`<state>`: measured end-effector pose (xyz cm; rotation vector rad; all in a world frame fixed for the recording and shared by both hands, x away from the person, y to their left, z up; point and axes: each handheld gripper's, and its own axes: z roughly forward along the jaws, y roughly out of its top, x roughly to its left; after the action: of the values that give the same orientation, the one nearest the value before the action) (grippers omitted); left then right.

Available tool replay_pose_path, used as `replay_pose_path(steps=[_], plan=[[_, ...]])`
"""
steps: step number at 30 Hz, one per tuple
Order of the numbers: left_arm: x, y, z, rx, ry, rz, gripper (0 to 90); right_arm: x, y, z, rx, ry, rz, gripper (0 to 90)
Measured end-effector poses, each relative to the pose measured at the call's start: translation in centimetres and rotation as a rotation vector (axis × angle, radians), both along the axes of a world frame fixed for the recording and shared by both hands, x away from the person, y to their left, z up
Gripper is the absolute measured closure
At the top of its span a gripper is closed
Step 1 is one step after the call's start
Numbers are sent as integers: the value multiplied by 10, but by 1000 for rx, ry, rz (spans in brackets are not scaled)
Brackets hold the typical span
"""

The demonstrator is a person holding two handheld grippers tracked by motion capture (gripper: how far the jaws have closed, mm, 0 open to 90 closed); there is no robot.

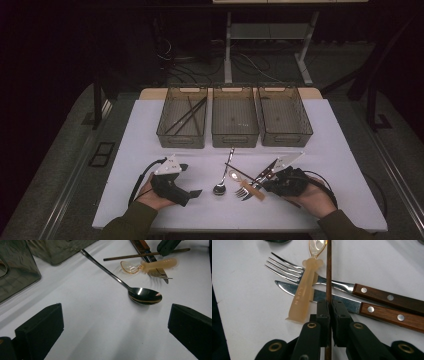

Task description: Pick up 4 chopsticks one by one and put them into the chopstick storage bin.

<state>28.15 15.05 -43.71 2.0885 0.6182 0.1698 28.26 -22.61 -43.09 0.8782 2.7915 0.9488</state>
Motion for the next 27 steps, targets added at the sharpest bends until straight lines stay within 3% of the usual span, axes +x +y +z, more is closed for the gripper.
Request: replay_pose_path(steps=[13, 27], plan=[[0, 0, 0, -1, 2, 2, 0, 8, -7, 15, 101, -22, -37, 850], [-1, 4, 1, -23, -1, 14, 0, 27, 1, 36, 206, -74, -82, 850]])
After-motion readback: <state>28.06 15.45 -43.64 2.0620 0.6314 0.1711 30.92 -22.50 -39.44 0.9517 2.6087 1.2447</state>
